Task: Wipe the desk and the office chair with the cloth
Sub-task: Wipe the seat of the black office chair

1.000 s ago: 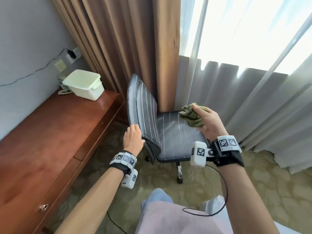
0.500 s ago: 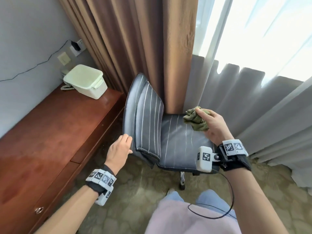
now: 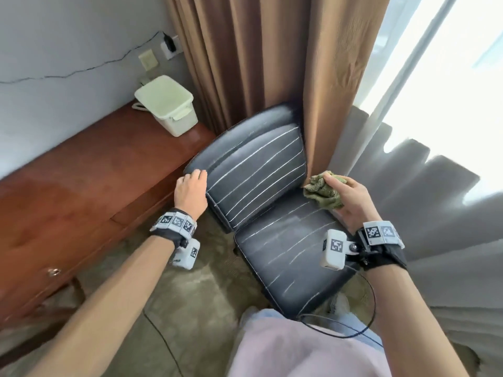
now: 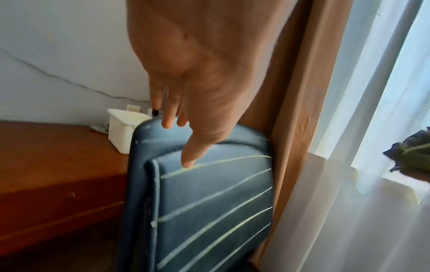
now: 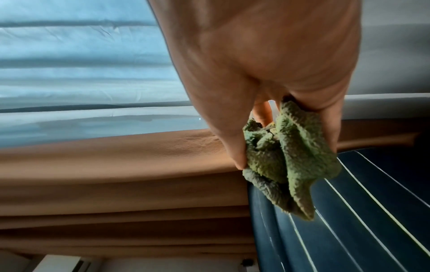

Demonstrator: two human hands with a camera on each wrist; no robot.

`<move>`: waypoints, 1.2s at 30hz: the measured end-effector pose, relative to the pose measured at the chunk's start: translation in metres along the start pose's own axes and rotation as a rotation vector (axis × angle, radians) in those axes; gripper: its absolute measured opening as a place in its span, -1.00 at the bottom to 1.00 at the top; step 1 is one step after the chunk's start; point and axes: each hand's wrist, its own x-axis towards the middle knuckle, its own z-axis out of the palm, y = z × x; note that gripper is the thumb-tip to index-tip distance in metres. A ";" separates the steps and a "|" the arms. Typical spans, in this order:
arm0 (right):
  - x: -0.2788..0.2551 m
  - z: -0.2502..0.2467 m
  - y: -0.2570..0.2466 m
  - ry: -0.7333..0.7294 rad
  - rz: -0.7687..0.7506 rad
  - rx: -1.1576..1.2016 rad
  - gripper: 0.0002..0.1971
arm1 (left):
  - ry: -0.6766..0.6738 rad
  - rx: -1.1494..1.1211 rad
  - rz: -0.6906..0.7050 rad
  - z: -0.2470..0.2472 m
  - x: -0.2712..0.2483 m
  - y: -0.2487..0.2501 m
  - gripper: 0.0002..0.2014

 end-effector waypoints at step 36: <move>0.108 -0.171 0.450 -0.332 -0.321 -0.457 -0.61 | -0.175 -0.725 -0.669 0.511 -0.154 0.209 -0.37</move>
